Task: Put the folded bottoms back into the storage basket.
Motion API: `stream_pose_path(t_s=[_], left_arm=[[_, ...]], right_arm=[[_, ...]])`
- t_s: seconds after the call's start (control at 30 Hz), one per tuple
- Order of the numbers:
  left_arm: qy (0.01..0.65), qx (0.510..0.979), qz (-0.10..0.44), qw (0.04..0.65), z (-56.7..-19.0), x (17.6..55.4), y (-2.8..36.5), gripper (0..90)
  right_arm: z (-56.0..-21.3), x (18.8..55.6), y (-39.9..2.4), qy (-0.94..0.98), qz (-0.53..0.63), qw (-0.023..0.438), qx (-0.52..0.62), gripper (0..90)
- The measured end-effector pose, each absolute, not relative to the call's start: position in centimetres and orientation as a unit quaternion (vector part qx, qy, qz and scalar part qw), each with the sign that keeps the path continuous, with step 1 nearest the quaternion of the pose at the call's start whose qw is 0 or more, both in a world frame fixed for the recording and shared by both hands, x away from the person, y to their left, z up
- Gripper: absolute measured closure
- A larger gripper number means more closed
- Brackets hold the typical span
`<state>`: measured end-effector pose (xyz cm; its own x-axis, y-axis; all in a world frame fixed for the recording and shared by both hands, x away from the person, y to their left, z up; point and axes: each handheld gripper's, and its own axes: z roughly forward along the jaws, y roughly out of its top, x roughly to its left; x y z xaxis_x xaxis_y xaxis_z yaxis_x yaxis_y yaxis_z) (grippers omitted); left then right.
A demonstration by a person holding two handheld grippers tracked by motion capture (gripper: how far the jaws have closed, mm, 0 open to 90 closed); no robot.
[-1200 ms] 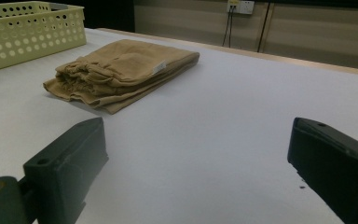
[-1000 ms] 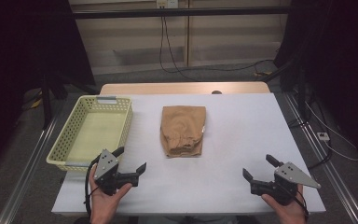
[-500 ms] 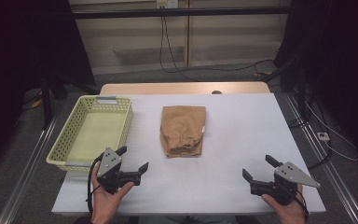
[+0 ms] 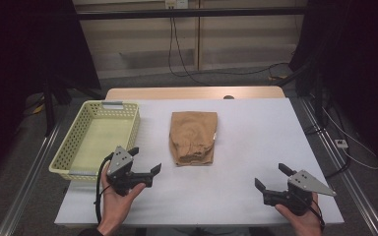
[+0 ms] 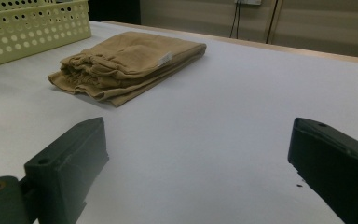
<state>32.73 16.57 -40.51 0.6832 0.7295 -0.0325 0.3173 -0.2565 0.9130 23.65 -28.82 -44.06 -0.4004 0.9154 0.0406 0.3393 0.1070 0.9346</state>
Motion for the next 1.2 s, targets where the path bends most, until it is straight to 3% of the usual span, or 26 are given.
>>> stream_pose_path(t_s=[1.2], left_arm=[[0.364,0.782,0.171,0.476,-39.8,40.9,11.7,5.5]], right_arm=[[-44.3,24.0,-28.9,0.686,0.485,0.289,0.459,4.1]])
